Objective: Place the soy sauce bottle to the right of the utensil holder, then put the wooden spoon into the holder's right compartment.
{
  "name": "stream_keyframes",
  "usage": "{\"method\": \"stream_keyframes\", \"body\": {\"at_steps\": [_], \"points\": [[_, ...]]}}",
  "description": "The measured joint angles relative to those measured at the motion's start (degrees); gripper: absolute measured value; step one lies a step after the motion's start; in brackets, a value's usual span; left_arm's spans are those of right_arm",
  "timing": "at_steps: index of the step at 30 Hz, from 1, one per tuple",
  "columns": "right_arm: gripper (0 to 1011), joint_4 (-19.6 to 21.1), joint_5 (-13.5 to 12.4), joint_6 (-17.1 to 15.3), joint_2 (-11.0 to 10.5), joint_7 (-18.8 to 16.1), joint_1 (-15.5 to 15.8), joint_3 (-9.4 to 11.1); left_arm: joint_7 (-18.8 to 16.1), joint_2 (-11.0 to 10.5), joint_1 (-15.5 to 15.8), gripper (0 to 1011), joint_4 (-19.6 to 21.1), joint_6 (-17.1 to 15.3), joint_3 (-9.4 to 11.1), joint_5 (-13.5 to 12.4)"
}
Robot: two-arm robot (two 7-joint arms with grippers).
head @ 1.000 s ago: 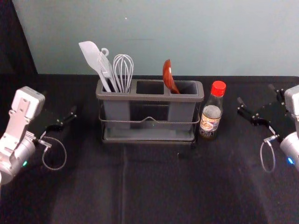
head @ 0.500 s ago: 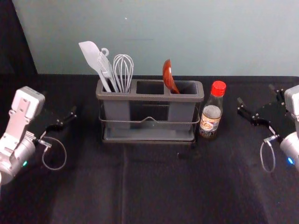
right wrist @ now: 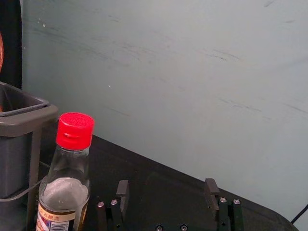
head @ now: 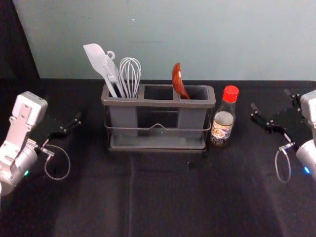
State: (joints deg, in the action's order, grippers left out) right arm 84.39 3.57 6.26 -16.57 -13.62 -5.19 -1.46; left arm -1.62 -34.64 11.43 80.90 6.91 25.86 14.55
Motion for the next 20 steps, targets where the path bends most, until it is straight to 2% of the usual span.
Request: {"method": "stream_keyframes", "body": {"at_steps": [20], "points": [[1002, 0.0, 0.0, 0.0, 0.0, 0.0, 0.0, 0.0, 0.0, 0.0, 0.0, 1000, 0.0, 0.0, 0.0, 0.0]]}}
